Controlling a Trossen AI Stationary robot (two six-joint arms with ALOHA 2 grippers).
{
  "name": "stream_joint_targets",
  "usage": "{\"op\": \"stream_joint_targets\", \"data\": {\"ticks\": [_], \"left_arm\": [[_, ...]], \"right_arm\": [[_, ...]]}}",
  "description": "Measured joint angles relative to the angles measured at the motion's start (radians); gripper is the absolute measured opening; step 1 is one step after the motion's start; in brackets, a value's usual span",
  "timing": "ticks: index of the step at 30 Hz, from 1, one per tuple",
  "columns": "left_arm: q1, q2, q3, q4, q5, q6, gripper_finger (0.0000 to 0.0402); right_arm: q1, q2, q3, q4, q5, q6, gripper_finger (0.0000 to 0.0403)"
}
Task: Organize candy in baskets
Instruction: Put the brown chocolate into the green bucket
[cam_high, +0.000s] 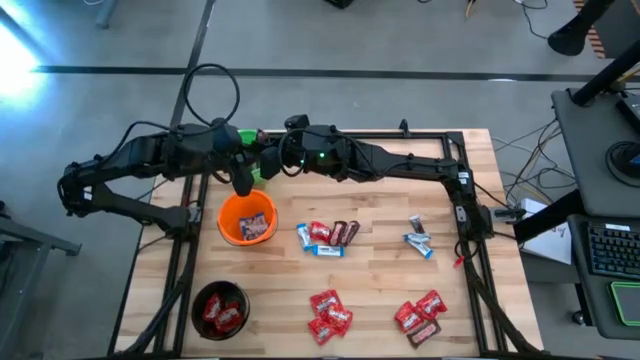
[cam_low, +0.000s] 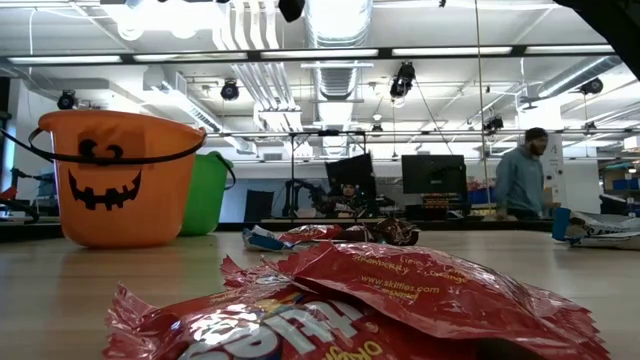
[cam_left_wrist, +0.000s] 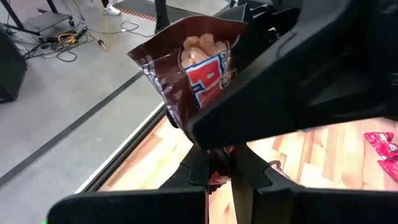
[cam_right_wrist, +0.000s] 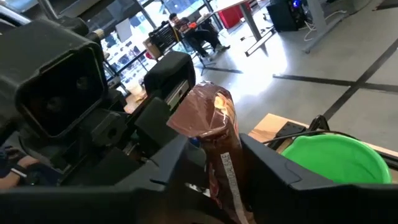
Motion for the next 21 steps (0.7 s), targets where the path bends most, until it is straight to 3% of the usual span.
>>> {"op": "stream_joint_targets", "data": {"ticks": [9, 21], "left_arm": [[0.002, -0.001, -0.001, 0.000, -0.002, -0.011, 0.0001], [0.070, -0.003, 0.011, -0.031, 0.000, 0.033, 0.0001]], "right_arm": [[-0.001, 0.000, 0.000, -0.007, 0.014, -0.017, 0.0198], [-0.022, 0.000, 0.001, -0.028, 0.057, -0.047, 0.0215]]}}
